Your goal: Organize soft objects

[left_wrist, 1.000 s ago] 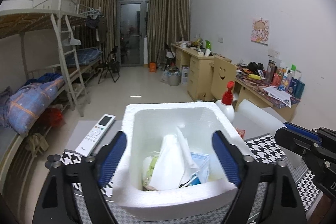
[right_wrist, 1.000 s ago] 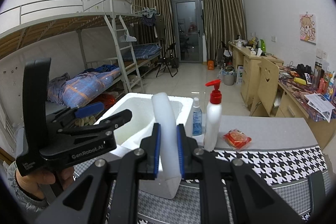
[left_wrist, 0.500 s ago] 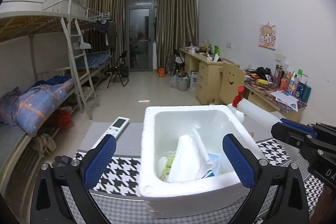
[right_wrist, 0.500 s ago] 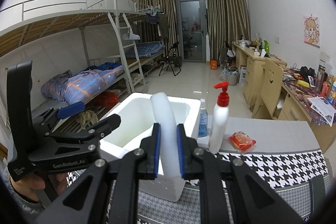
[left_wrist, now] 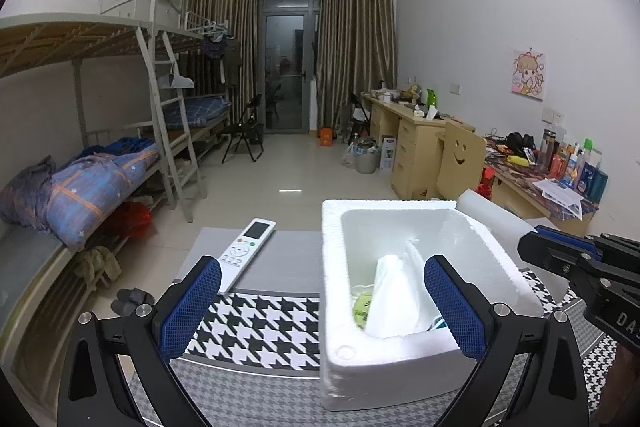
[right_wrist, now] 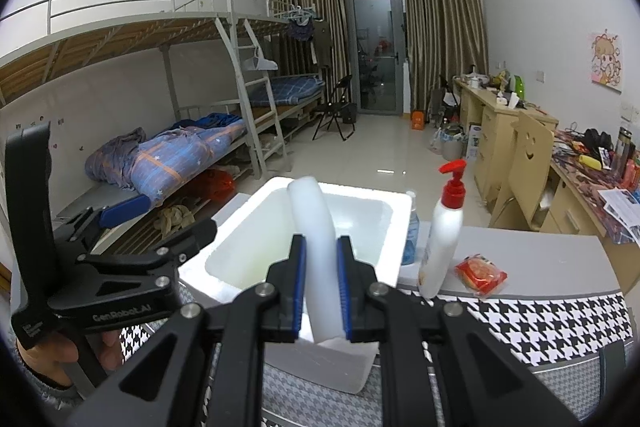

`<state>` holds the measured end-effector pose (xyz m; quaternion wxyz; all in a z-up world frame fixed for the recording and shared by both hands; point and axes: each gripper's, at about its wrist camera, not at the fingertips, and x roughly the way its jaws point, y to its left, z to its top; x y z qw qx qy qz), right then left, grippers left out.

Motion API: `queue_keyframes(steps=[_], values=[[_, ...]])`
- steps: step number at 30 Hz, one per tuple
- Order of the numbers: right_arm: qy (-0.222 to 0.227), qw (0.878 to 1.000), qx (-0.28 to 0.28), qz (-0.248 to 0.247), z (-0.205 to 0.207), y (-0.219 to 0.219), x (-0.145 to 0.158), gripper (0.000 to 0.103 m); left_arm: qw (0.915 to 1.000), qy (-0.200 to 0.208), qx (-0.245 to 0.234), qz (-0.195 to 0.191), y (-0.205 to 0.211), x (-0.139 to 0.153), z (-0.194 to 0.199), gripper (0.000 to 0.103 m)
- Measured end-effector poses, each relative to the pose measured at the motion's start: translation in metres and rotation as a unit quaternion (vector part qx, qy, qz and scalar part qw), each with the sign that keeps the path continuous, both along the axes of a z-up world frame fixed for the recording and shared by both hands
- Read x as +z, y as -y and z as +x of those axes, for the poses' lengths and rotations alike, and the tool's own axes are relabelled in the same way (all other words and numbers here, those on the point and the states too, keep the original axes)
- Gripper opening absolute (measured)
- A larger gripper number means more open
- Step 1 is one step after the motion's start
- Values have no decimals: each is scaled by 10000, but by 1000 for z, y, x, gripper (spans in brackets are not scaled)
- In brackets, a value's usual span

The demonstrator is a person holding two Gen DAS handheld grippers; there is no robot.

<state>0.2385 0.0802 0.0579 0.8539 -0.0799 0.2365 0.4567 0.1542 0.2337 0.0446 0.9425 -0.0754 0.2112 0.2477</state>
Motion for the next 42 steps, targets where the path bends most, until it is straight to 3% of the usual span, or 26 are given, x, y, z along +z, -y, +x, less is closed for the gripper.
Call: queue_keyframes(steps=[24,28,32,42], values=[[-491,9979,-333,-267,23,-36,-15,18,9998,82,201,35,-24,-6,-22,102],[-575,9965,-508,-336,25,-39,-17,32,9998,100,198,17,-24,-5,-22,102],[-587,9959,-638,-268,25,-34,-15,67,9998,105,168,42,-21,-4,-23,102],[-480,9969,-582,-206,16,-22,-8,69,9999,110,76,54,-10,-1,-23,102]])
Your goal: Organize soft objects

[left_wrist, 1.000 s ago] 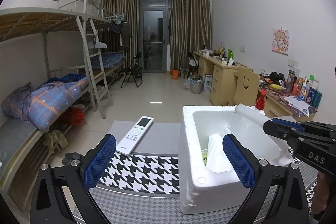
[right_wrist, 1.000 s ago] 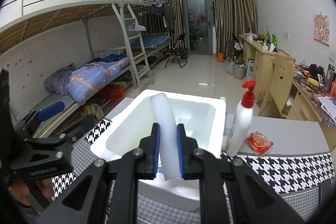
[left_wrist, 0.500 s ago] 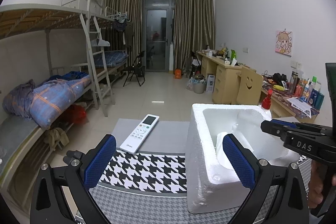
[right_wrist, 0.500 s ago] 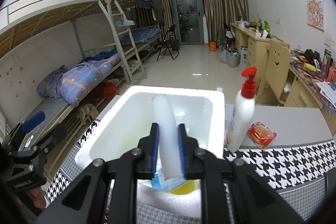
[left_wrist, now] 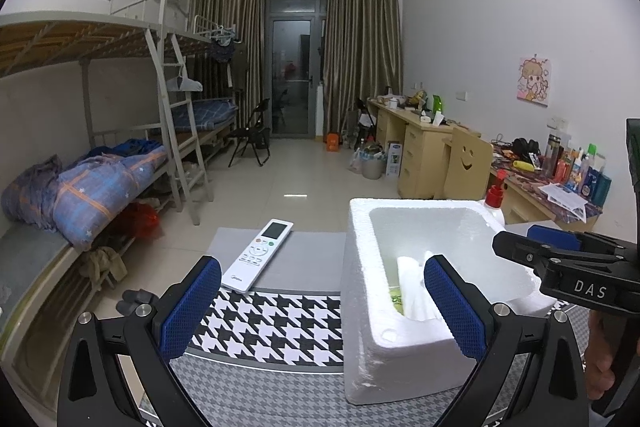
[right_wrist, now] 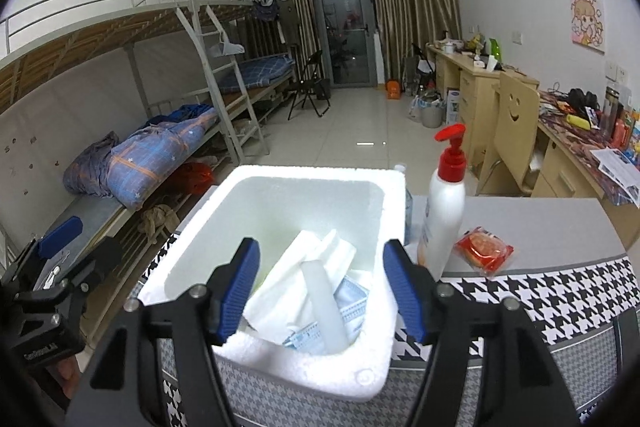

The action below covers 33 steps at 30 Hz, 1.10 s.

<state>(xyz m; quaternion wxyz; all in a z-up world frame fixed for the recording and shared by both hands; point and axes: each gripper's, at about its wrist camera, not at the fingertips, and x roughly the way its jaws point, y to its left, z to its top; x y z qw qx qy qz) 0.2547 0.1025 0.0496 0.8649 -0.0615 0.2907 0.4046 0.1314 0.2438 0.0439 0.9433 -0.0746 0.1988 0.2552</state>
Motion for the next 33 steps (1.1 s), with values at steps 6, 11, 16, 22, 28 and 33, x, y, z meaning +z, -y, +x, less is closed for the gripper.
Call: queue_keyframes(steps=[6,11,16,22,28,33], values=[[135,9999,-13,93,-6,12,3,76,10000,58,-31,21,8,5,-4,102],[338,9993,-1,126,-16,21,6,86,9999,86,-55,31,14,7,-8,102],[524,9985,9,124,-26,30,6,89,9998,114,-126,75,23,11,-12,102],[504,9985,15,217,-30,43,9,89,9996,175,-208,95,34,13,-18,102],[600,9978,105,254,-42,53,9,89,9990,278,-264,210,47,17,-28,102],[660,9972,74,330,-48,62,11,89,9985,380,-367,168,55,20,-40,102]])
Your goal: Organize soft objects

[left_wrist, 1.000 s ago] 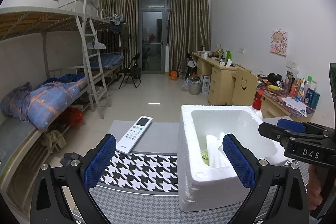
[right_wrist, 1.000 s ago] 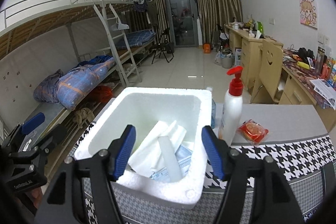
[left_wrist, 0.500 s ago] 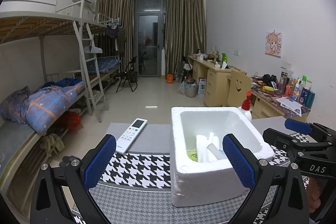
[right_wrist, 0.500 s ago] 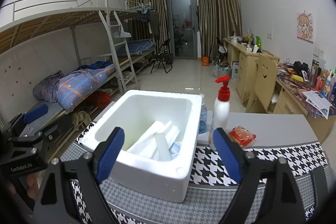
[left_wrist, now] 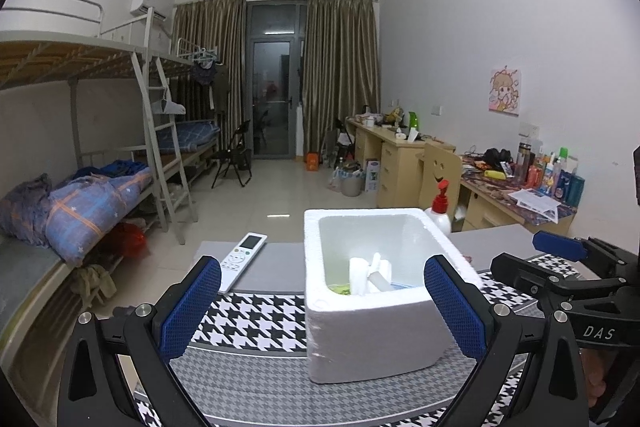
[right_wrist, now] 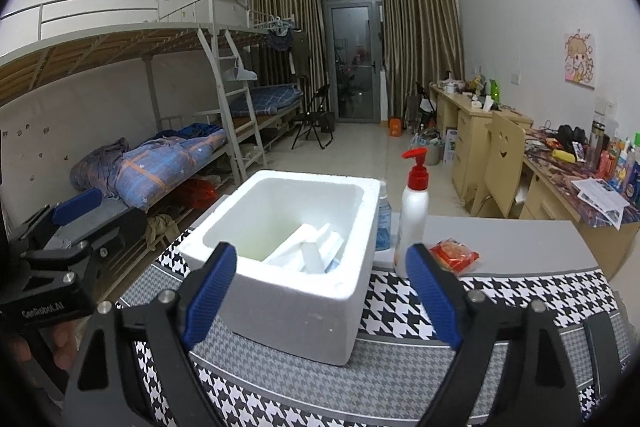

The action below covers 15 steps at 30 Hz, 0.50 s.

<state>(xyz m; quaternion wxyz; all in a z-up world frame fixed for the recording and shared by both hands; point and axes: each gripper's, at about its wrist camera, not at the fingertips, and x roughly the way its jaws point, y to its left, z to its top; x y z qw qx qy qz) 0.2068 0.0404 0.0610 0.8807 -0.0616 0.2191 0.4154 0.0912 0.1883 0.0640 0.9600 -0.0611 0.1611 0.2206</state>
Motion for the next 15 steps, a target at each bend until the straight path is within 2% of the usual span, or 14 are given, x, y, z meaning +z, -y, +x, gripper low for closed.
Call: queue_keyframes(steps=[10,15], values=[[205,9997,-26,162,-22,21,0,90,9992,264,-275,106,25,7,-24,102],[308,9993,16,208,-31,30,0,90,9991,291,-264,127,29,6,-28,102]])
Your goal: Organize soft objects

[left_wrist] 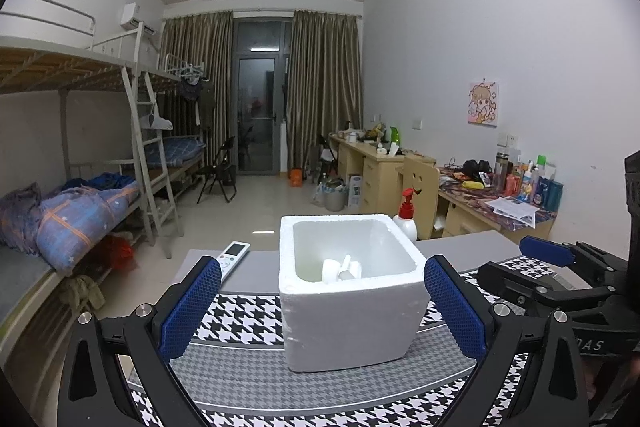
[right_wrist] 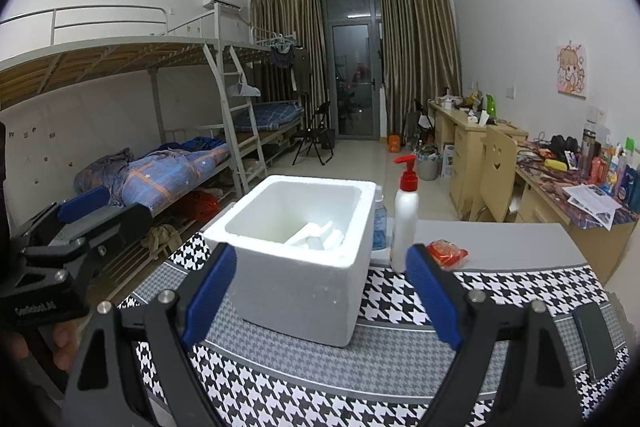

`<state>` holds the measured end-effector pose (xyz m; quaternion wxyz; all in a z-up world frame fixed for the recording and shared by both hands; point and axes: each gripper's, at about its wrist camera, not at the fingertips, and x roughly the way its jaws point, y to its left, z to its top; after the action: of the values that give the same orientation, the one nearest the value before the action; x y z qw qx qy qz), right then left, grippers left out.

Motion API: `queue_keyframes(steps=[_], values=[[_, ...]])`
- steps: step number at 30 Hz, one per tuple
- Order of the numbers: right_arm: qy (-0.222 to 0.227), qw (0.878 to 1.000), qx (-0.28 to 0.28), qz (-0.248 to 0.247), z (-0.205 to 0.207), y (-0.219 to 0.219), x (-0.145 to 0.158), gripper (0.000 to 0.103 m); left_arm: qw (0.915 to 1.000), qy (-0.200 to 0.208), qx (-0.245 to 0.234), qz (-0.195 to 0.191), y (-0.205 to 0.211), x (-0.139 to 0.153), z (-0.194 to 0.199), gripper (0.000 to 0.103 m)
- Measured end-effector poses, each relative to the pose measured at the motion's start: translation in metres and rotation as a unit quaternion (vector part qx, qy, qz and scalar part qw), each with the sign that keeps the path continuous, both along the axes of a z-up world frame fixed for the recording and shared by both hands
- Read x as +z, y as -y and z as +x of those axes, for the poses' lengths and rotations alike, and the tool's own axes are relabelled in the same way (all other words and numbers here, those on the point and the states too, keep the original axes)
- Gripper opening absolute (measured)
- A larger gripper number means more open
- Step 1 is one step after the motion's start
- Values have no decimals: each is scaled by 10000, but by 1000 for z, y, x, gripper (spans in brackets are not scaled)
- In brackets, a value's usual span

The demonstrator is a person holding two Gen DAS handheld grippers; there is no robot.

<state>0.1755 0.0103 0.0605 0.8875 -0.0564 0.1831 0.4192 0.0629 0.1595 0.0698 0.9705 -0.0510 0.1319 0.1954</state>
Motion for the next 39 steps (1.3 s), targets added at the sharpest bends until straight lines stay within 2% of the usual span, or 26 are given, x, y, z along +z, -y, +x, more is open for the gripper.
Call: queue_keyframes(steps=[7,13,22,39], values=[[31,10000,56,69,-7,10,-8,90,9997,128,175,59,4,-3,-7,102],[252,9995,5,191,-19,22,-15,90,9990,209,373,157,9,-10,-19,102],[624,9974,-43,346,-41,37,-25,90,9990,270,289,210,24,-25,-30,102],[586,9969,-51,520,-45,47,-43,90,9990,276,268,230,37,-47,-37,102]])
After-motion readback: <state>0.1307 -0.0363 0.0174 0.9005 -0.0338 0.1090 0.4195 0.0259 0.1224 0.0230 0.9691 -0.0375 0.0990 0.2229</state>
